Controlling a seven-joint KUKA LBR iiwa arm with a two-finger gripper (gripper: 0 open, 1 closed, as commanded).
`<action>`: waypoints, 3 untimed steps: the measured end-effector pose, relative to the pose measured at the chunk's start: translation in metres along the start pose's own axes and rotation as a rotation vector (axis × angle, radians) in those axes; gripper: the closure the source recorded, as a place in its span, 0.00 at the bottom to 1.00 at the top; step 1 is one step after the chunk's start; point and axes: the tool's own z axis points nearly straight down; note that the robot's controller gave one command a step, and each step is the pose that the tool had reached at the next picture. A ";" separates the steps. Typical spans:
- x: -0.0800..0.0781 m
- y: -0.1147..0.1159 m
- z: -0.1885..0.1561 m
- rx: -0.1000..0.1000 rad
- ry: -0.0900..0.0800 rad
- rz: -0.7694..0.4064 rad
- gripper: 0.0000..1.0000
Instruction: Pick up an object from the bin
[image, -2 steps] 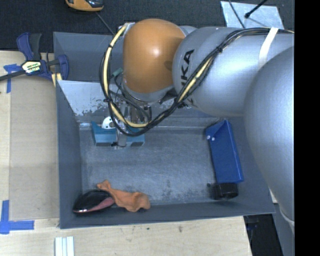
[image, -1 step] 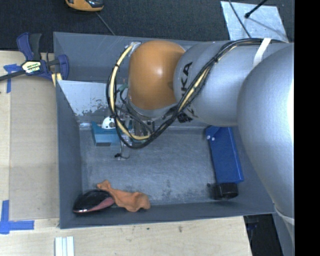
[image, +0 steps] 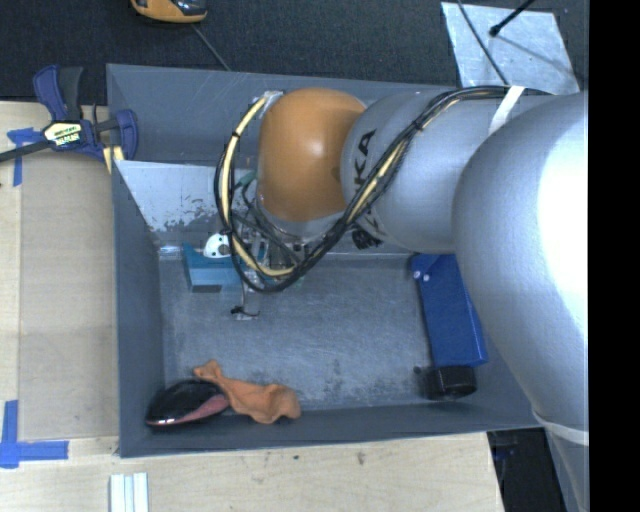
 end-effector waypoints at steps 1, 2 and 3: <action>-0.012 -0.020 0.034 -0.002 -0.001 -0.148 1.00; -0.012 -0.020 0.034 -0.002 -0.001 -0.147 1.00; -0.003 -0.016 0.013 0.002 0.006 -0.149 1.00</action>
Offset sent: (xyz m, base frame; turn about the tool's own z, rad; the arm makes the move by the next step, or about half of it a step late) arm 0.0000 0.0000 0.0000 0.0000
